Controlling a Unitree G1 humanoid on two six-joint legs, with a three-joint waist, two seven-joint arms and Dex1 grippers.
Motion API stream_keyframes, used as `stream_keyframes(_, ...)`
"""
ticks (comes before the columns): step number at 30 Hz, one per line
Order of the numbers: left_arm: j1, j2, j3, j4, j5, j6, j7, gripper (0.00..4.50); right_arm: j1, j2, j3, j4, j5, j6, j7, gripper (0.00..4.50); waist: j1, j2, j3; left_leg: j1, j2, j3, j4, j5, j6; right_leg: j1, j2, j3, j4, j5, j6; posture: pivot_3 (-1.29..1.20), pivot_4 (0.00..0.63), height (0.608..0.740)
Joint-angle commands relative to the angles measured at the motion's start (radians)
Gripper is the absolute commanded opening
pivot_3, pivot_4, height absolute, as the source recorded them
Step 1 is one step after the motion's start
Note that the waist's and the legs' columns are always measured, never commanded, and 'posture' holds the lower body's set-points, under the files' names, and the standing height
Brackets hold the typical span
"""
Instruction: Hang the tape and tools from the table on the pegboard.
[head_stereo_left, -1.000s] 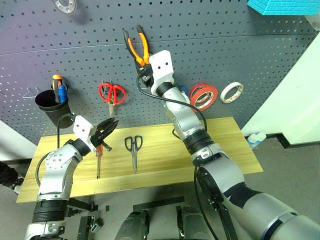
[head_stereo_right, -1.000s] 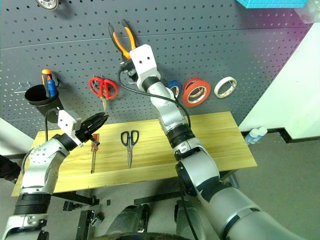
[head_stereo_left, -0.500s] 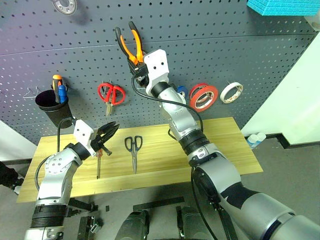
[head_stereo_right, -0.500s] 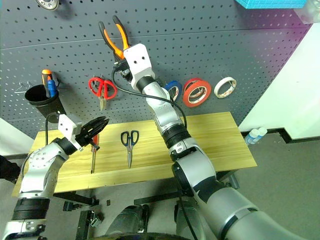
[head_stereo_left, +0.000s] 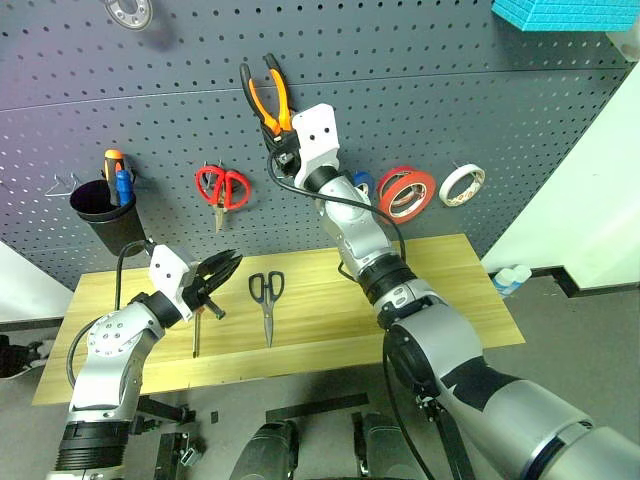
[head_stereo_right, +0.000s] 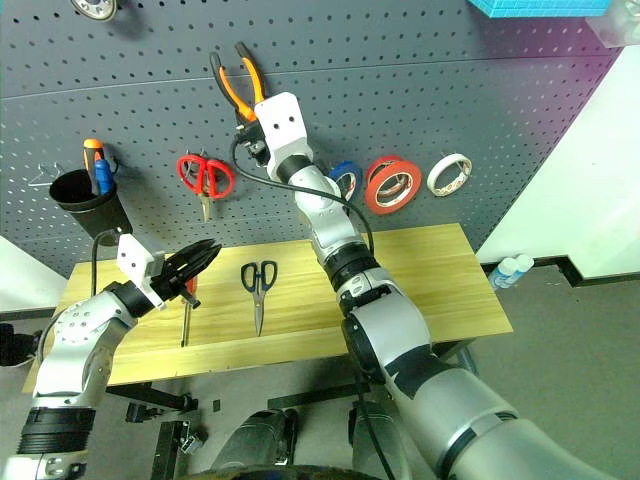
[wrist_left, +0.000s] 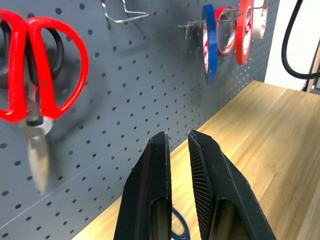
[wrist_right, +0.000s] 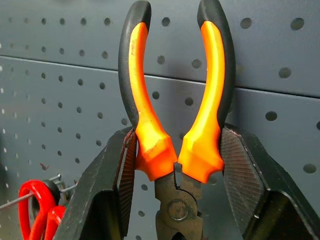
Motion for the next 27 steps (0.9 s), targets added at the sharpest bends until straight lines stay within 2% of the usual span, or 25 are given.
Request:
stream_keyframes(1, -0.004, 0.005, 0.003, -0.042, -0.008, 0.002, 0.008, 0.64, -0.061, 0.011, -0.028, 0.026, 0.022, -0.058, 0.003, 2.10, 0.001, 0.000, 0.000, 0.000, 0.000, 0.000, 0.000, 0.000, 0.000, 0.000, 0.000, 0.000, 0.000, 0.000, 0.000, 0.05, 0.095, 0.740)
stream_keyframes(20, -0.011, -0.005, 0.010, -0.027, -0.004, -0.024, 0.015, 0.64, -0.123, 0.018, -0.063, 0.184, 0.013, -0.149, -0.040, 2.10, 0.001, 0.000, 0.000, 0.000, 0.006, 0.002, 0.000, 0.001, -0.002, -0.001, 0.006, 0.001, -0.001, 0.003, -0.006, 0.06, 0.093, 0.740)
stream_keyframes(27, -0.054, -0.013, 0.042, -0.042, -0.062, -0.014, 0.019, 0.64, -0.113, 0.012, -0.065, 0.182, 0.011, -0.156, -0.033, 2.10, 0.002, 0.000, 0.000, 0.000, 0.007, 0.002, 0.000, 0.001, -0.002, -0.001, 0.006, 0.001, -0.001, 0.004, -0.006, 0.06, 0.091, 0.740)
